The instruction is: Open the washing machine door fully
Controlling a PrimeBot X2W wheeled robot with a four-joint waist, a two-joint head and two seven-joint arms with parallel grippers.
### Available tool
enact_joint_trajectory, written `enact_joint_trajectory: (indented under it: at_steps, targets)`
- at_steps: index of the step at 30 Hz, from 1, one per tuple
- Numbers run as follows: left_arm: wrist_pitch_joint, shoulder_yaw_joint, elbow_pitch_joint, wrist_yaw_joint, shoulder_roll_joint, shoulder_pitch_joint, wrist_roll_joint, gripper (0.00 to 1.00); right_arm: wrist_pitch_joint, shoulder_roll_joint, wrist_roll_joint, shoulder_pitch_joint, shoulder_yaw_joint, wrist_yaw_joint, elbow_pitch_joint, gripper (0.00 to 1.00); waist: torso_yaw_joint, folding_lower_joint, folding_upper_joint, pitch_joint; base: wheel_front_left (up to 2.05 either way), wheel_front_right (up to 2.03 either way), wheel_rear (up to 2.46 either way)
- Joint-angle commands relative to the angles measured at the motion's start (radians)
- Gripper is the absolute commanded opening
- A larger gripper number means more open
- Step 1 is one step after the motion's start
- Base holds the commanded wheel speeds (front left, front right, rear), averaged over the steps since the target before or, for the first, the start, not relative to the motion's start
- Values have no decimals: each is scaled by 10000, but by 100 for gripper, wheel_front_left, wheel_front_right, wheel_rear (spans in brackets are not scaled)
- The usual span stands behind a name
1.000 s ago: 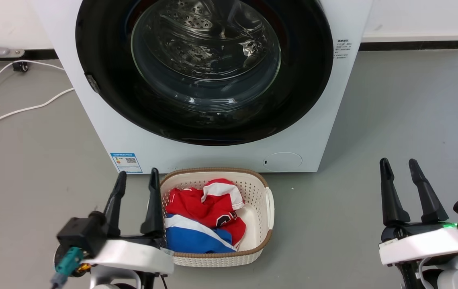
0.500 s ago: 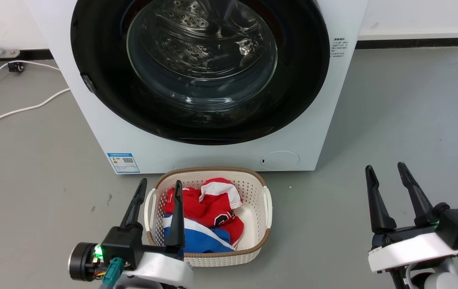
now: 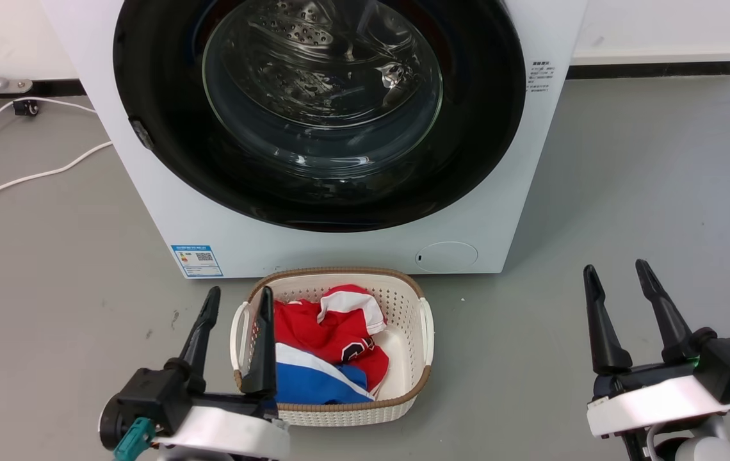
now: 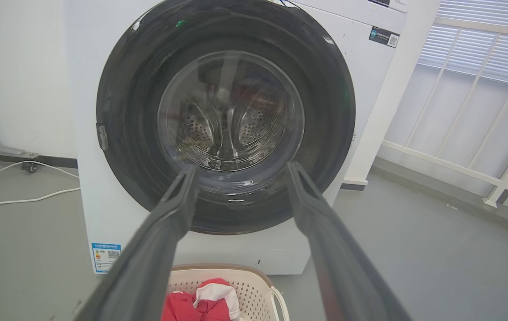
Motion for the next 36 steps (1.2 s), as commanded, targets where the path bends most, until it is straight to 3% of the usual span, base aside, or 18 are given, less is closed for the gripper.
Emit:
enact_joint_trajectory:
  at_steps: [1,8,22,36]
  targets:
    - [-84,298,15,-292,-135,133,263,100,-116,-8,-4,108,-15,-5,43,100,-14,0,0,-4,0,0,0]
    - [-199,916,479,-987,-396,366,730,100,-215,-6,46,108,-9,-5,382,100,-51,0,0,-22,0,0,0]
    - [-453,821,874,-1032,-432,395,1528,100,-476,-5,-777,95,104,-5,737,100,-77,0,0,-30,0,0,0]
    - [-430,948,886,-956,-435,395,1257,100,-462,-4,-534,83,18,-5,907,100,-54,0,0,-38,0,0,0]
